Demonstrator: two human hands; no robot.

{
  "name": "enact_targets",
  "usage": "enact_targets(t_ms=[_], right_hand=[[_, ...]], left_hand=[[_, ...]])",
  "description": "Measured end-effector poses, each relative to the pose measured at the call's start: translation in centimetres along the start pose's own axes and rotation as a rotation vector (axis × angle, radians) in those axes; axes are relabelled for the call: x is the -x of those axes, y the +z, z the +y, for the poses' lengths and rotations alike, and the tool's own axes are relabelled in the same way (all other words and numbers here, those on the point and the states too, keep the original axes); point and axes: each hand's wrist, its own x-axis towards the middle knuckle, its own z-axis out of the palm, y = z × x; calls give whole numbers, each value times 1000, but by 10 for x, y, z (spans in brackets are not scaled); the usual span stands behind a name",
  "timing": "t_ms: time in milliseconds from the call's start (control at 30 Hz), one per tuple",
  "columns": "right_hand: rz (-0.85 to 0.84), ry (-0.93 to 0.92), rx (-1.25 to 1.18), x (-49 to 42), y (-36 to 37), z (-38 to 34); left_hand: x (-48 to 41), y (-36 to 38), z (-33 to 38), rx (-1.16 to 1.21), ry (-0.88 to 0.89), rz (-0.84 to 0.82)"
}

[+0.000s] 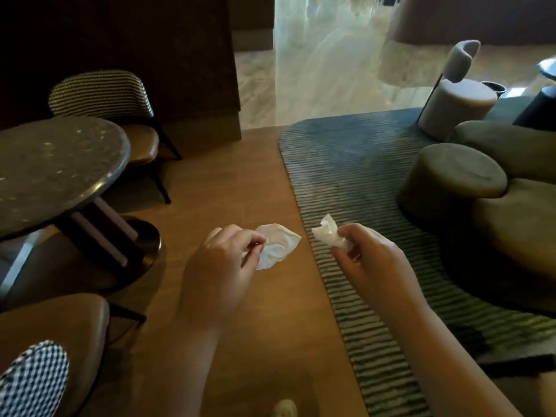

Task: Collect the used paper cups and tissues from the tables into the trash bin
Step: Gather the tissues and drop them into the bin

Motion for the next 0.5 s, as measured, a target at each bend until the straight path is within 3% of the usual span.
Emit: enact_targets(t_ms=[367,500], right_hand=[[193,345,-7,-111,-56,184],[247,379,-14,-181,-74,262]], left_hand=[[-227,152,74,135,283,-186],[-311,214,115,131,352,-216]])
